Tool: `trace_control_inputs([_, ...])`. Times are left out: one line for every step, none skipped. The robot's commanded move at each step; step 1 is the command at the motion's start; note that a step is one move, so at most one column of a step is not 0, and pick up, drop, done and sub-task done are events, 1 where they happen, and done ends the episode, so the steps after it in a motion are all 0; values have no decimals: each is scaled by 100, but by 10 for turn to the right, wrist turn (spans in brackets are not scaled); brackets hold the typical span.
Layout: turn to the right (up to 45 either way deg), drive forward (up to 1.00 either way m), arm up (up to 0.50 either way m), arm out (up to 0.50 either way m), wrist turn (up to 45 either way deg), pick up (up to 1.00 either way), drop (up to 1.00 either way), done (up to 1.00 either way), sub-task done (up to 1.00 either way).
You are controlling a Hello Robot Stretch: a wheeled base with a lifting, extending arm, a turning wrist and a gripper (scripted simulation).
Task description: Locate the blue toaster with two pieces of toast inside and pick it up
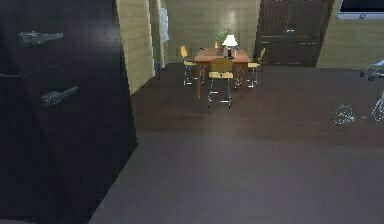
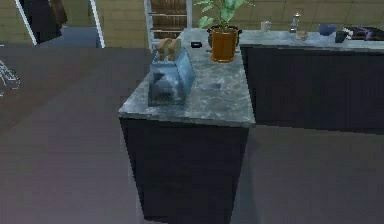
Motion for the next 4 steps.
trace_control_inputs([0,0,38,0,0,0,0,0,0])
trace_control_inputs([0,0,0,44,0,0,0,0,0])
trace_control_inputs([0,0,0,0,450,0,0,0,0])
trace_control_inputs([0,0,0,0,450,0,0,0,0])
